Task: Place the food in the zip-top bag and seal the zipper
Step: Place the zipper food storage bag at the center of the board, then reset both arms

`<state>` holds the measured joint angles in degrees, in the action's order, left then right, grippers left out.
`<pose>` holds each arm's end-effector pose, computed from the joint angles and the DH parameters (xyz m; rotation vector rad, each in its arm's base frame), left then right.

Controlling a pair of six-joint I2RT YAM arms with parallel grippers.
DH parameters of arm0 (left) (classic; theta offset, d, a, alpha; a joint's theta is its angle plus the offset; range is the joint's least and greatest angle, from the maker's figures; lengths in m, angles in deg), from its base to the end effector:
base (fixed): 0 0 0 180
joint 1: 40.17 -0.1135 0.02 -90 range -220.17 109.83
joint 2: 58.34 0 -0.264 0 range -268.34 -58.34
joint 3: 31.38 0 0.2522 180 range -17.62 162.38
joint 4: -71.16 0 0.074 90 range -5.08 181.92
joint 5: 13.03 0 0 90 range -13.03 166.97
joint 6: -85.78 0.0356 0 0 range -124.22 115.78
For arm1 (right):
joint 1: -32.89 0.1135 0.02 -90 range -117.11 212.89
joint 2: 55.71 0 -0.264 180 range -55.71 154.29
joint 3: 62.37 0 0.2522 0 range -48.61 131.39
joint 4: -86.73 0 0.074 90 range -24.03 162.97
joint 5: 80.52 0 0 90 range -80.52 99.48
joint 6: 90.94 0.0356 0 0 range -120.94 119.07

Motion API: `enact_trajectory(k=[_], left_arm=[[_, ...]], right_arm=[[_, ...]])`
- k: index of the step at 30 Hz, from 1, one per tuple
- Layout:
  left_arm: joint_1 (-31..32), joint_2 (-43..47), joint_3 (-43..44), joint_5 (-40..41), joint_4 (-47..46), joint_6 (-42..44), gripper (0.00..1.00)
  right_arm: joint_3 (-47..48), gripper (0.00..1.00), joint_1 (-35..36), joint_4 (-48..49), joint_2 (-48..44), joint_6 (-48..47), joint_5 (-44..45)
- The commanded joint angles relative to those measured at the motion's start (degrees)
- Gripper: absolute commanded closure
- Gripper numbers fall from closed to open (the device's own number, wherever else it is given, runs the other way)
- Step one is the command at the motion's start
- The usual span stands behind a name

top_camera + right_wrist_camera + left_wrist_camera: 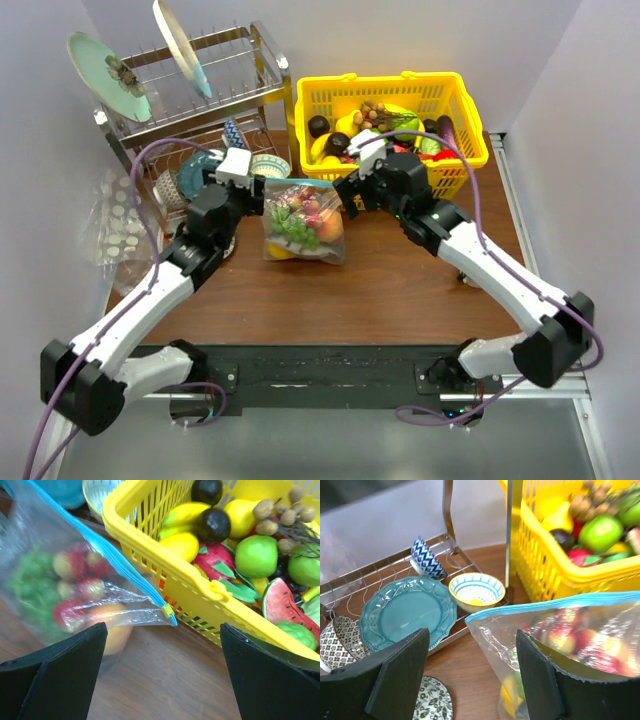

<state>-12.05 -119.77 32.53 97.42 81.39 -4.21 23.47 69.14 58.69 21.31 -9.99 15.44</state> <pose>0.2282 -0.1078 0.3418 0.1514 1.6911 -0.0622 0.2548 0.1822 0.3734 -0.6701 1.7892 0.2223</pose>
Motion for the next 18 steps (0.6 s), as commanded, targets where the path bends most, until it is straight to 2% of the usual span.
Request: enact_trajectory(k=[1, 2, 3, 4, 7, 11, 18], left_arm=[[-0.43, 7.36, 1.27, -2.87, 5.27, -6.94, 0.25], [-0.43, 9.38, 1.18, -2.96, 6.68, -8.17, 0.18], [-0.43, 10.53, 0.92, -3.13, 9.13, -10.36, 0.17], [-0.43, 11.67, 0.04, -3.39, 10.11, -11.34, 0.08], [-0.52, 16.85, -3.46, -4.62, 11.79, -13.98, 0.0], [-0.43, 25.45, -8.22, -5.77, 11.53, -15.83, 0.0], [-0.35, 33.3, -13.94, -7.7, 12.93, -14.17, 0.0]], right_arm=[[-0.17, 0.01, -0.13, -0.21, -8.01, 8.61, 0.45], [-0.79, 0.01, -0.04, -1.18, -10.28, 13.84, 2.72], [-1.14, 0.01, -0.04, -2.49, -11.17, 15.46, 3.62], [-1.15, 0.01, -0.13, -5.64, -12.14, 16.78, 4.41], [-2.55, 0.01, -0.13, -10.14, -15.83, 20.04, 5.73], [-10.08, 0.01, -0.04, -10.15, -23.38, 23.81, 7.75], [-22.4, 0.01, -0.13, -7.6, -39.9, 30.23, 15.04]])
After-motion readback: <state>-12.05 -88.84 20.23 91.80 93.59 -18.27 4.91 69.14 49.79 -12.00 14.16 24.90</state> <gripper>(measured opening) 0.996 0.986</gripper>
